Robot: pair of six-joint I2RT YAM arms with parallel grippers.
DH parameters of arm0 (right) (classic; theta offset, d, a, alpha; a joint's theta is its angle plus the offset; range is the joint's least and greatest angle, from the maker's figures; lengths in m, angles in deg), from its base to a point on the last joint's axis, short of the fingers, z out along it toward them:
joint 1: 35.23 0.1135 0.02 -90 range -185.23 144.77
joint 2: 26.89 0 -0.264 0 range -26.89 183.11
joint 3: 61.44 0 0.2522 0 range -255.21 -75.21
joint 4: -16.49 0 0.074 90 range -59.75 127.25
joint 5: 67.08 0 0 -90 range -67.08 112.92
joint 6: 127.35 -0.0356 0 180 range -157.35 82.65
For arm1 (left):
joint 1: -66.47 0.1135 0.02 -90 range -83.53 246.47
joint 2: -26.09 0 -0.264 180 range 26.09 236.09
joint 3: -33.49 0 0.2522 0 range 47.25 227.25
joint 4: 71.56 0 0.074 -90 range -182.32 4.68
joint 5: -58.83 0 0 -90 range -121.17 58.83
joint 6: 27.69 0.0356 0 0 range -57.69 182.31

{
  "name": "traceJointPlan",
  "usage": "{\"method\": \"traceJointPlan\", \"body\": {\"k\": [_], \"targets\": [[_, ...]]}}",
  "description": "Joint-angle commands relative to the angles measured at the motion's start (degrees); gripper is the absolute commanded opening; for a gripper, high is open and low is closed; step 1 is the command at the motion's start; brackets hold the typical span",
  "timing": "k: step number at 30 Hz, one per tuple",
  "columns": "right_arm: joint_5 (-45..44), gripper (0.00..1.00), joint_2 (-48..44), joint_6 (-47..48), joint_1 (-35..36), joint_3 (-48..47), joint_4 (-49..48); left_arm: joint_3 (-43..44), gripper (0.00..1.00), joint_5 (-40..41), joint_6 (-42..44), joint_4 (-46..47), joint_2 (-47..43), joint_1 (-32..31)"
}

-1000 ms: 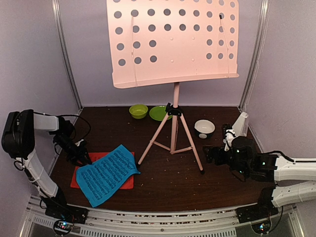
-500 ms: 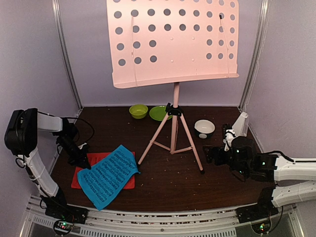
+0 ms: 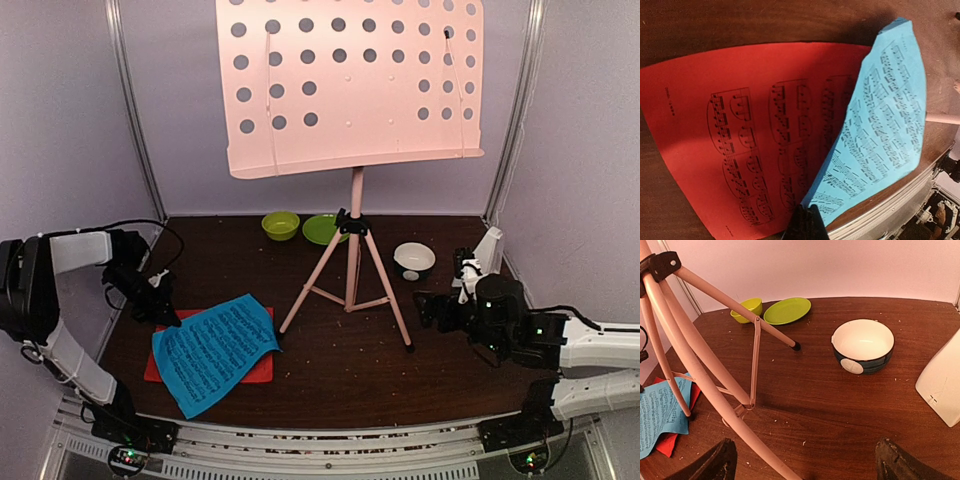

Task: Set up the instrument practice props

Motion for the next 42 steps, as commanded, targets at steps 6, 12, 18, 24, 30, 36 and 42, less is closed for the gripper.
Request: {"method": "traceJointPlan", "body": {"k": [6,12,18,24,30,36,42], "targets": [[3.2,0.97,-1.7,2.3,0.0,-1.4,-0.2,0.2,0.00,-8.1,0.2,-2.1,-15.4,-1.8],[5.0,0.97,-1.6,3.8,1.0,-2.9,-0.8,-0.8,0.00,-11.9,0.2,-3.1,-20.0,-5.1],[5.8,0.97,-1.7,5.3,2.3,-5.5,0.5,-4.2,0.00,-14.3,-2.6,-0.6,-25.2,-5.3],[7.2,0.97,-1.7,6.2,3.3,-7.8,2.3,-1.9,0.00,-5.6,-8.2,-0.1,-33.3,-8.3],[10.5,0.97,-1.1,6.9,4.5,-9.9,1.5,0.0,0.00,-9.2,-11.4,-0.4,-44.4,-10.6],[12.8,0.96,1.1,7.2,5.8,-11.0,0.3,0.4,0.00,-10.1,-10.9,-4.6,-48.1,-10.6],[12.7,0.95,1.5,6.1,7.0,-9.5,-1.7,-5.3,0.00,-16.0,-16.6,1.5,-48.0,-10.6]]}}
